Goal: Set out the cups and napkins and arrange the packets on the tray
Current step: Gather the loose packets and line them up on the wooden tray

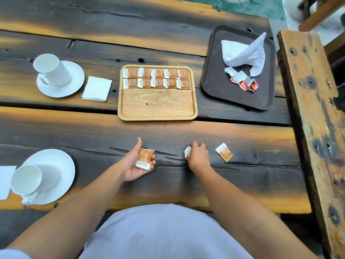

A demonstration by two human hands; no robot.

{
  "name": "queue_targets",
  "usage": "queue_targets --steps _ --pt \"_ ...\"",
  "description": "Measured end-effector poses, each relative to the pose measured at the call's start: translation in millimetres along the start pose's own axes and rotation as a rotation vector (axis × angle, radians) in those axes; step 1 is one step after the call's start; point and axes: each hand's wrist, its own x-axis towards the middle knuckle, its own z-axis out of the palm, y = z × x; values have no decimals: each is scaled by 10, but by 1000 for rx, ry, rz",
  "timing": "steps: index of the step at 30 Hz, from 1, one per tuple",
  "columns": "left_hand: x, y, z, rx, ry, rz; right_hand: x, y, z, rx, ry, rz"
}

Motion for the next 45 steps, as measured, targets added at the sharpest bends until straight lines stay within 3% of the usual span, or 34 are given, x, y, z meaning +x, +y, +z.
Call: queue_targets --steps 9,26,31,37,41,45 --pt "-85 -2 -16 -4 -22 21 -45 -1 -33 268 62 -19" --pt "-287 13 4 6 -16 61 -53 -338 -63 542 -22 -49" --pt "-361 24 -52 1 -1 84 -158 -497 -71 725 -155 -77" --pt "-419 0 -178 -29 55 120 -415 -703 -198 1053 -456 -87" --pt "-435 -30 -239 -79 57 120 -559 -834 -231 1118 -650 -140" --pt "-454 -55 -277 -116 -37 87 -650 -960 -199 1081 -738 -182"
